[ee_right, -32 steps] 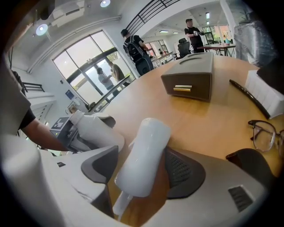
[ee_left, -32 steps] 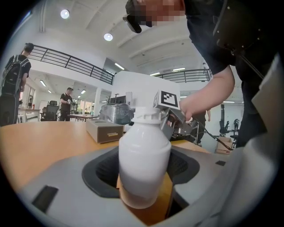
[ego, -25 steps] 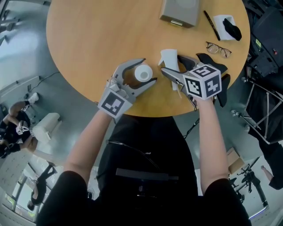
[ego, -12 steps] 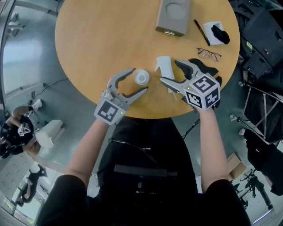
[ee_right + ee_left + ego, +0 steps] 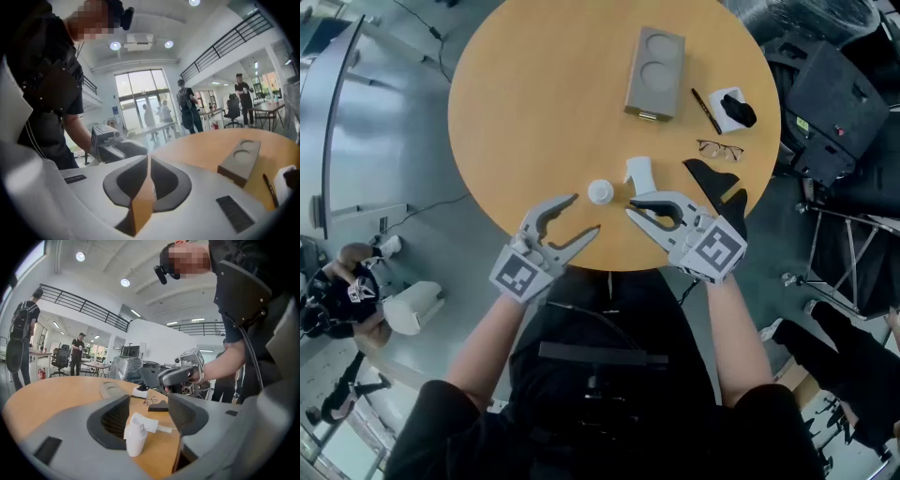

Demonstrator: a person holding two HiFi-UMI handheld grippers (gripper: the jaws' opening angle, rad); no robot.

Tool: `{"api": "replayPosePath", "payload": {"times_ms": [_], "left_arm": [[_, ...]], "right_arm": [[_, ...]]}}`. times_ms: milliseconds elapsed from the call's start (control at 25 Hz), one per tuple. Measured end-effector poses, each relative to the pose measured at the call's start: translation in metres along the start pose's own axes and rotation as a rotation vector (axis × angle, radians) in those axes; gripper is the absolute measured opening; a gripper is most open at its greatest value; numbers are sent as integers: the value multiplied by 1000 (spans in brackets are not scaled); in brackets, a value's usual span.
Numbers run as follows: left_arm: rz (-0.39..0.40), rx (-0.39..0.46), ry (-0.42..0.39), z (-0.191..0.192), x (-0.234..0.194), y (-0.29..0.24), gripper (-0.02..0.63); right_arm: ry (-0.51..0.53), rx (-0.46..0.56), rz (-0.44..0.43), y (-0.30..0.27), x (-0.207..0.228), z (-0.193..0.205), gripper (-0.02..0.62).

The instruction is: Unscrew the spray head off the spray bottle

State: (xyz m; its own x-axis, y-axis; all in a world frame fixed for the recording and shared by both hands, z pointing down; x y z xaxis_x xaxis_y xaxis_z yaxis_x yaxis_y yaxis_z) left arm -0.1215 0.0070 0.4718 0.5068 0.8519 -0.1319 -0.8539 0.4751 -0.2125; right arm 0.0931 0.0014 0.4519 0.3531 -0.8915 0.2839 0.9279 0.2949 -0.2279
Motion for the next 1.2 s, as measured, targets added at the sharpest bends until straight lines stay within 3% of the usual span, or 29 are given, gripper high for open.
{"api": "replayPosePath", "payload": {"times_ms": [40, 280, 480, 880, 1080, 1200], "left_arm": [[15, 6, 7, -9, 4, 5, 268], [76, 54, 32, -67, 23, 23, 245], [107, 91, 4, -109, 31, 30, 173], [74, 116, -10, -157, 46, 42, 23], [12, 96, -19, -177, 50, 48, 9], [16, 111, -20, -188, 57, 51, 9]], "right_arm": [[30, 27, -6, 3, -7, -13, 8], [85, 110, 5, 24, -34, -71, 5], [120, 152, 20, 38, -49, -104, 5], [149, 170, 13, 52, -78, -131, 5], [149, 156, 60, 61, -92, -145, 5], [140, 198, 47, 66, -99, -160, 2]]}}
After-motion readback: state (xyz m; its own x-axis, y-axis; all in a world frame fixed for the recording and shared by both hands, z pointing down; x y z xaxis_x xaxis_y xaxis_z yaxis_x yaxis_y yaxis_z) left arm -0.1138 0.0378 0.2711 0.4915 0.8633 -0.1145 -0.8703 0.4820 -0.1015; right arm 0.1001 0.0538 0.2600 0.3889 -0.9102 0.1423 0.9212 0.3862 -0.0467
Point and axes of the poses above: the fingertips, and each gripper's own axes: y backward along the fingers, x to its right, z out of its underside, the point moved 9 cm from there along y, backward along the fingers, and after that the axes turned 7 degrees about -z, right-handed, at the moved point
